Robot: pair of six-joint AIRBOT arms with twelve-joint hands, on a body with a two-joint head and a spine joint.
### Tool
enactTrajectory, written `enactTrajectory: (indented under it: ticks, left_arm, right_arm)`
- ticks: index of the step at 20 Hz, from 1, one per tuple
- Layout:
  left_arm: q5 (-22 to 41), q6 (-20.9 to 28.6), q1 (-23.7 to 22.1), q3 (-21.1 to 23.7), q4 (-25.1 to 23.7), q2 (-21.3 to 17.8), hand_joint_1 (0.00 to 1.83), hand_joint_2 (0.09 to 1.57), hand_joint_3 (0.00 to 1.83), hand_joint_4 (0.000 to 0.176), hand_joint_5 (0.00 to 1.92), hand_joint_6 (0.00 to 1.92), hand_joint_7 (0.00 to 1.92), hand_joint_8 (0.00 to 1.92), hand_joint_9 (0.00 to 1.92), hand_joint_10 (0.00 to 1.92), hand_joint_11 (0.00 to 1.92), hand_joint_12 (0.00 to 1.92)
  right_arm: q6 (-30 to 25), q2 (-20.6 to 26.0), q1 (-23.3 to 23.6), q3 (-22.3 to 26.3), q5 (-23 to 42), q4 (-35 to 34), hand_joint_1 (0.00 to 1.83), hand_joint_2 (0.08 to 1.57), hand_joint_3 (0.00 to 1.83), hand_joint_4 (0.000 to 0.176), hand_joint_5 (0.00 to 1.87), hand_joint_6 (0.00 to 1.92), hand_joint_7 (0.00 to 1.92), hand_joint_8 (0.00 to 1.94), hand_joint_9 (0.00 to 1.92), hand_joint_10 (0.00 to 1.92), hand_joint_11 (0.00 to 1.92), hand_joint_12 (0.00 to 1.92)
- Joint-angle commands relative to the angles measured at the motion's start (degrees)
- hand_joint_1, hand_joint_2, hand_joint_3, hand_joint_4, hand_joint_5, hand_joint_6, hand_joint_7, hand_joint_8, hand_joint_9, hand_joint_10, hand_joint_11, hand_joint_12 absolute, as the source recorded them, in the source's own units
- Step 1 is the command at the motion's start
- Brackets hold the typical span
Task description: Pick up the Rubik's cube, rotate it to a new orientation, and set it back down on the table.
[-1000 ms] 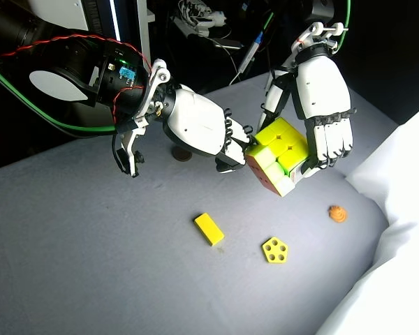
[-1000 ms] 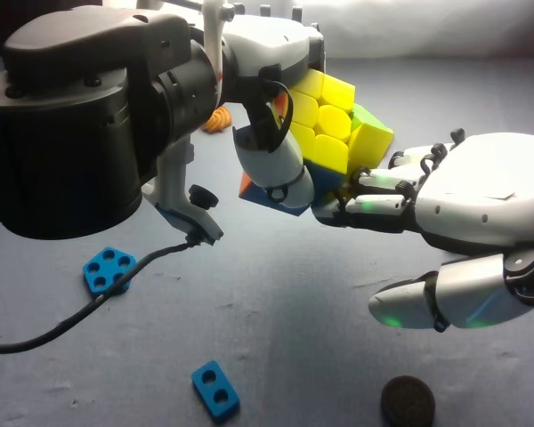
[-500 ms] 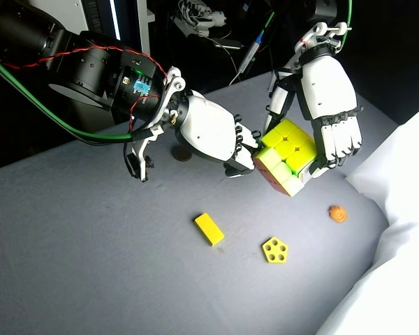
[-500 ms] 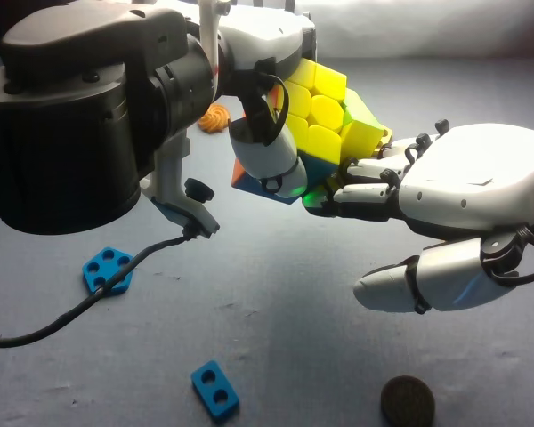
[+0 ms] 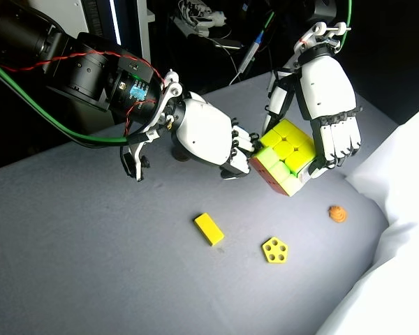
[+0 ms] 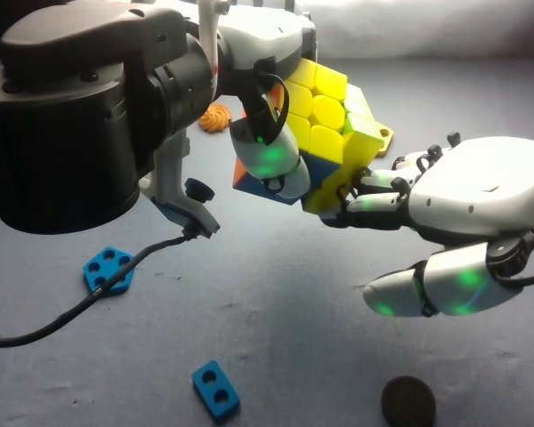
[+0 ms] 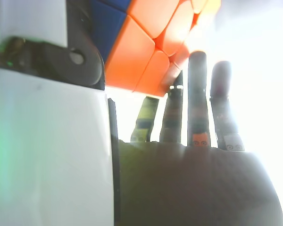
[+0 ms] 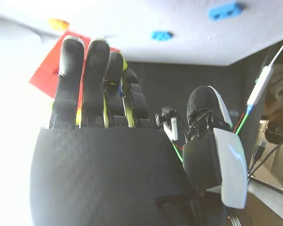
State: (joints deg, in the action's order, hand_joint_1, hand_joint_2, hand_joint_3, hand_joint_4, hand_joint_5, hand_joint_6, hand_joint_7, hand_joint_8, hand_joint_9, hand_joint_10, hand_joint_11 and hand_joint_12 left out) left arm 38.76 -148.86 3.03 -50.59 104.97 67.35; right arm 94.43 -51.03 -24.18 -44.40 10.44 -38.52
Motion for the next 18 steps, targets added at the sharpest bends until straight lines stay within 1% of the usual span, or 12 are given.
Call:
enactTrajectory:
  ticks: [1, 2, 3, 7, 9, 11, 14, 15, 16, 18]
  left_arm:
    - [-2.4, 0.8, -1.1, 0.4, -2.7, -0.2, 1.16, 1.11, 0.0, 0.0, 0.22, 1.52, 0.19, 1.61, 0.15, 1.68, 0.04, 1.86]
    - [-2.4, 0.8, -1.1, 0.4, -2.7, -0.2, 1.16, 1.09, 0.0, 0.0, 0.23, 1.49, 0.19, 1.6, 0.14, 1.68, 0.04, 1.87]
    - [-2.4, 1.0, -1.1, 0.4, -2.7, -0.2, 1.13, 1.1, 0.0, 0.0, 0.22, 1.5, 0.17, 1.59, 0.13, 1.67, 0.02, 1.86]
    - [-2.4, 1.2, -1.3, 0.3, -2.7, -0.2, 1.15, 1.1, 0.0, 0.0, 0.23, 1.51, 0.16, 1.6, 0.12, 1.68, 0.03, 1.86]
    - [-2.2, 1.2, -1.4, 0.3, -2.7, -0.2, 1.13, 1.09, 0.0, 0.0, 0.25, 1.49, 0.19, 1.58, 0.15, 1.65, 0.04, 1.86]
    - [-2.1, 1.3, -1.6, 0.3, -2.7, -0.2, 1.16, 1.1, 0.0, 0.0, 0.26, 1.45, 0.19, 1.58, 0.15, 1.66, 0.03, 1.85]
    - [-2.0, 1.5, -1.7, 0.3, -2.7, -0.2, 1.14, 1.11, 0.0, 0.0, 0.24, 1.48, 0.18, 1.59, 0.15, 1.66, 0.05, 1.83]
    - [-2.0, 1.5, -1.8, 0.2, -2.7, -0.2, 1.13, 1.12, 0.01, 0.0, 0.21, 1.52, 0.17, 1.6, 0.14, 1.66, 0.04, 1.83]
    - [-1.9, 1.5, -1.8, 0.2, -2.7, -0.2, 1.14, 1.1, 0.0, 0.0, 0.24, 1.51, 0.19, 1.58, 0.15, 1.65, 0.05, 1.85]
    - [-1.9, 1.6, -1.8, 0.2, -2.7, -0.2, 1.12, 1.12, 0.01, 0.0, 0.21, 1.53, 0.16, 1.61, 0.13, 1.69, 0.04, 1.88]
  right_arm:
    - [0.3, 0.5, 0.3, -0.4, 7.2, -1.0, 0.0, 1.26, 0.0, 0.0, 0.08, 0.0, 0.27, 1.28, 0.26, 1.81, 0.16, 1.92]
    - [1.3, 0.5, 0.4, -0.5, 7.3, -2.3, 0.01, 1.26, 0.0, 0.0, 0.08, 0.0, 0.29, 1.27, 0.27, 1.8, 0.17, 1.92]
    - [1.5, 0.5, 0.4, -0.6, 7.6, -2.4, 0.01, 1.25, 0.0, 0.0, 0.08, 0.0, 0.28, 1.27, 0.27, 1.81, 0.16, 1.92]
    - [1.6, 0.4, 0.7, -0.5, 8.2, -2.4, 0.05, 1.24, 0.0, 0.0, 0.11, 0.01, 0.31, 1.27, 0.3, 1.79, 0.2, 1.92]
    - [1.6, 0.2, 0.7, -0.5, 9.2, -3.3, 0.02, 1.25, 0.0, 0.0, 0.08, 0.0, 0.26, 1.29, 0.25, 1.82, 0.18, 1.92]
    - [1.6, 0.1, 0.7, -0.5, 9.5, -5.3, 0.01, 1.26, 0.0, 0.0, 0.08, 0.0, 0.28, 1.28, 0.26, 1.8, 0.18, 1.92]
    - [1.6, 0.0, 0.4, -0.4, 9.5, -6.4, 0.0, 1.26, 0.0, 0.0, 0.09, 0.01, 0.3, 1.28, 0.27, 1.81, 0.15, 1.92]
    - [1.6, 0.0, 0.0, -0.4, 9.5, -7.3, 0.0, 1.26, 0.0, 0.0, 0.09, 0.0, 0.29, 1.27, 0.26, 1.81, 0.15, 1.92]
    - [1.6, 0.0, -0.2, -0.4, 9.5, -7.5, 0.0, 1.26, 0.0, 0.0, 0.06, 0.0, 0.29, 1.27, 0.26, 1.82, 0.16, 1.92]
    - [1.7, -0.1, -0.4, -0.4, 9.9, -7.5, 0.03, 1.25, 0.0, 0.0, 0.08, 0.01, 0.3, 1.27, 0.27, 1.83, 0.17, 1.92]
